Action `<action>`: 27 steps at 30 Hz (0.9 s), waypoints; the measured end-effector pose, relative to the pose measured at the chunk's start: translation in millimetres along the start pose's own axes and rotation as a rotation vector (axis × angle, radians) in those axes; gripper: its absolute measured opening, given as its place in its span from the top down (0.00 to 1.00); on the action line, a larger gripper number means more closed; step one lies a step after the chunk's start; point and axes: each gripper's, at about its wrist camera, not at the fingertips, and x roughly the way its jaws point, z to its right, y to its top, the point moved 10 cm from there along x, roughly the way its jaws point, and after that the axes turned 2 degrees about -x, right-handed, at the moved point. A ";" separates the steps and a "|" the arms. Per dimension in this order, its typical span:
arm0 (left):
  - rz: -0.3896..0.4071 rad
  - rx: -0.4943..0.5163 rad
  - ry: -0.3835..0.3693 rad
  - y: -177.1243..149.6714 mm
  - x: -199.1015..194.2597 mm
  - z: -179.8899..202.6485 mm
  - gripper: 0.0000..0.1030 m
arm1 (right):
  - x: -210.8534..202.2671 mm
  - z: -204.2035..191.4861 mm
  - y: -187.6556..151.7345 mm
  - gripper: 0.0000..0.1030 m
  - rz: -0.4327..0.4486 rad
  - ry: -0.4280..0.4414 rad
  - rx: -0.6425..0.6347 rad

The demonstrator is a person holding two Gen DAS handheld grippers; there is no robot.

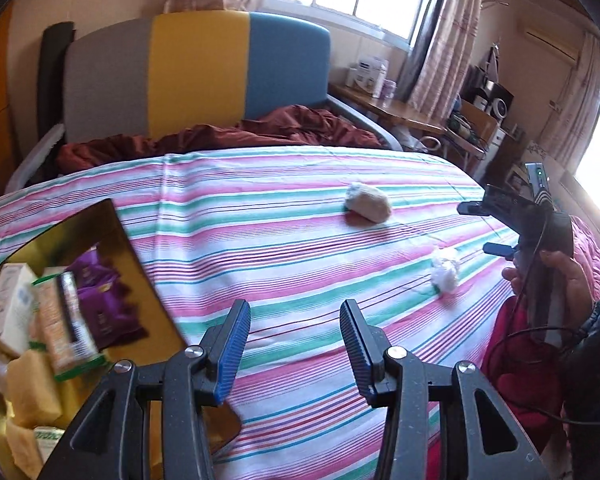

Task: Organize objects
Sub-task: 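Move both grippers back to the beige knit roll and plastic bag, then grasp the beige knit roll with the left gripper and lift it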

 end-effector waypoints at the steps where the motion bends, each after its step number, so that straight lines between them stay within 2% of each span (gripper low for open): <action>1: -0.008 0.005 -0.007 2.2 5.4 5.5 0.54 | -0.1 -0.2 -0.7 0.00 -0.002 0.004 -0.001; 7: -0.076 0.023 -0.082 14.5 42.1 42.2 0.53 | -1.5 -7.1 -2.2 0.00 -0.005 0.048 -0.011; 9: -0.088 0.025 -0.089 20.8 54.7 50.7 0.43 | -2.8 -8.3 -1.4 0.00 0.000 0.062 -0.005; 11: -0.094 0.039 -0.092 29.9 68.5 59.4 0.24 | -4.5 -9.0 -0.1 0.00 0.007 0.081 0.006; 18: -0.117 0.097 -0.093 61.9 117.4 87.6 0.15 | -5.2 -13.0 1.6 0.00 0.002 0.146 0.042; 22: -0.118 0.172 -0.081 76.5 149.5 108.0 0.00 | -4.5 -16.1 1.7 0.00 -0.003 0.175 0.045; 27: -0.140 0.222 -0.086 90.8 182.8 130.2 0.00 | -3.5 -16.4 1.3 0.00 -0.013 0.203 0.061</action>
